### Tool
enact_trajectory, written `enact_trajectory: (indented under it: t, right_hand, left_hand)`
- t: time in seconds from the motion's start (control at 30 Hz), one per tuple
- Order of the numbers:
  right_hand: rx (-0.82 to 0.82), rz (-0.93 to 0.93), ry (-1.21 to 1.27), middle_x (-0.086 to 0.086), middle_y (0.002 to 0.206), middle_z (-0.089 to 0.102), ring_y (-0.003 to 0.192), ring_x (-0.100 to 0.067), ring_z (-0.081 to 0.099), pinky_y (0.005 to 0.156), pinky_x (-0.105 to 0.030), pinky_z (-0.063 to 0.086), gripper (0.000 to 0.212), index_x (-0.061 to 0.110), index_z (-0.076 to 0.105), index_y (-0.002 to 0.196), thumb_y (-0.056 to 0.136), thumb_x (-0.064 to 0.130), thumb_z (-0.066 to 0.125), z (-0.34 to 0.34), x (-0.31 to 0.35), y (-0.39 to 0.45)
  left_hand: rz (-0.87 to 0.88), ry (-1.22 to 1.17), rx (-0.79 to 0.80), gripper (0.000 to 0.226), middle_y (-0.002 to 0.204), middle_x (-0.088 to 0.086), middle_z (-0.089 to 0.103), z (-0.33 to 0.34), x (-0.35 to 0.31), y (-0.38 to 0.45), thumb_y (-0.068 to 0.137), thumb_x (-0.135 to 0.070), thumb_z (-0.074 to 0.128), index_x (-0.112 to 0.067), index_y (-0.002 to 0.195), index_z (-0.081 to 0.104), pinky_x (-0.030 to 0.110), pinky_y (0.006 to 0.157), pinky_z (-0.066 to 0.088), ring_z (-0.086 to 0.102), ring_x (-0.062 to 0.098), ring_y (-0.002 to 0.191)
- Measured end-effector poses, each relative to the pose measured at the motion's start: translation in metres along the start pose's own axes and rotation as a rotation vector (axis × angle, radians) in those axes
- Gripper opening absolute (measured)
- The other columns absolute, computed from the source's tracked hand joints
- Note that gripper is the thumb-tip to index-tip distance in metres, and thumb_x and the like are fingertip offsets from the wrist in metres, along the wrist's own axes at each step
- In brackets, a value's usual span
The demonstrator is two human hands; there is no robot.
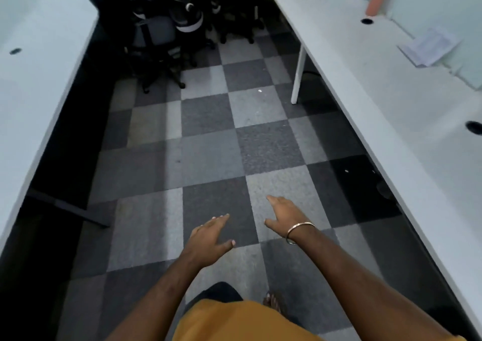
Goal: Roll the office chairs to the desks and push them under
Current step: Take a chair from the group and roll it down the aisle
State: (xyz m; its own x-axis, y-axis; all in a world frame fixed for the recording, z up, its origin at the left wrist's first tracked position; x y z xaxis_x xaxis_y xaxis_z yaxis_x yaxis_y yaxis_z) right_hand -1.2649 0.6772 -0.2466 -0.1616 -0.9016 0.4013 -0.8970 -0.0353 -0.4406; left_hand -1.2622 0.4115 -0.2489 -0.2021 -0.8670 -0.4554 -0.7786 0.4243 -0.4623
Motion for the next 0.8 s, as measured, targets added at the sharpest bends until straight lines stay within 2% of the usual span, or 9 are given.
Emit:
enact_trajectory:
  t: [0.17,0.27,0.4,0.5,0.6,0.7,0.8]
  right_hand:
    - [0.034,-0.072,-0.034,-0.014,0.146,0.051,0.136,-0.032,0.047,0.112,-0.043,0.041,0.074,0.017,0.037,0.157,0.093,0.045,0.063,-0.03,0.035,0.095]
    - [0.056,-0.086,-0.065,-0.013,0.147,0.051,0.136,-0.032,0.047,0.112,-0.045,0.041,0.072,0.019,0.04,0.155,0.094,0.049,0.063,-0.046,0.061,0.158]
    - [0.075,-0.059,-0.095,-0.012,0.152,0.05,0.14,-0.031,0.045,0.114,-0.043,0.04,0.071,0.02,0.042,0.154,0.094,0.052,0.063,-0.069,0.096,0.243]
    - [0.079,-0.04,-0.085,-0.009,0.157,0.046,0.143,-0.029,0.042,0.117,-0.042,0.037,0.074,0.021,0.04,0.156,0.093,0.053,0.063,-0.096,0.128,0.3]
    - [0.054,-0.038,-0.09,-0.01,0.154,0.049,0.142,-0.029,0.044,0.116,-0.041,0.039,0.073,0.021,0.042,0.155,0.093,0.052,0.065,-0.121,0.158,0.361]
    - [0.032,-0.056,-0.071,-0.01,0.149,0.052,0.139,-0.029,0.046,0.114,-0.039,0.039,0.07,0.02,0.045,0.152,0.093,0.049,0.066,-0.144,0.19,0.409]
    - [0.015,-0.071,-0.072,-0.013,0.151,0.05,0.141,-0.029,0.043,0.116,-0.037,0.036,0.069,0.019,0.044,0.154,0.094,0.047,0.066,-0.166,0.218,0.462]
  left_hand:
    - [-0.082,-0.044,-0.015,0.084,0.165,0.003,0.038,-0.053,0.037,0.058,0.095,-0.059,0.059,-0.026,0.165,0.024,0.041,0.124,0.029,0.031,0.021,0.154]
    - [-0.116,-0.053,-0.008,0.092,0.163,0.004,0.042,-0.089,0.069,0.1,0.086,-0.068,0.051,-0.025,0.164,0.027,0.033,0.12,0.031,0.038,0.02,0.15]
    - [-0.156,-0.084,0.016,0.092,0.162,0.004,0.043,-0.146,0.124,0.156,0.086,-0.068,0.052,-0.025,0.164,0.028,0.035,0.12,0.034,0.041,0.022,0.148]
    - [-0.147,-0.116,0.01,0.104,0.158,0.0,0.049,-0.201,0.159,0.192,0.071,-0.082,0.038,-0.028,0.16,0.035,0.036,0.116,0.038,0.045,0.021,0.145]
    - [-0.153,-0.08,-0.016,0.111,0.156,0.003,0.05,-0.258,0.199,0.231,0.065,-0.084,0.028,-0.024,0.157,0.041,0.031,0.114,0.038,0.048,0.023,0.143]
    - [-0.176,-0.045,-0.04,0.111,0.162,0.001,0.044,-0.308,0.227,0.261,0.069,-0.084,0.028,-0.023,0.161,0.036,0.032,0.118,0.034,0.042,0.02,0.148]
    - [-0.178,-0.061,-0.065,0.102,0.16,0.0,0.047,-0.353,0.247,0.295,0.075,-0.079,0.036,-0.023,0.16,0.037,0.032,0.117,0.036,0.045,0.019,0.145]
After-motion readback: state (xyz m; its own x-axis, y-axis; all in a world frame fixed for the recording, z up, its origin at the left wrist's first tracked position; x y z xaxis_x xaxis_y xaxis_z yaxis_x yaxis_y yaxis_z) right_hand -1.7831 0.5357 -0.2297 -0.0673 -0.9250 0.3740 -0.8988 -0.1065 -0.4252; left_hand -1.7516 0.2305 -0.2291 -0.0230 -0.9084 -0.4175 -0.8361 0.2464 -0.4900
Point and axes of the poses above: each hand's wrist, its own y-axis towards the middle knuckle, its own z-axis out of the palm, x = y × z, the point moved 2 cm from there along y, towards the middle knuckle
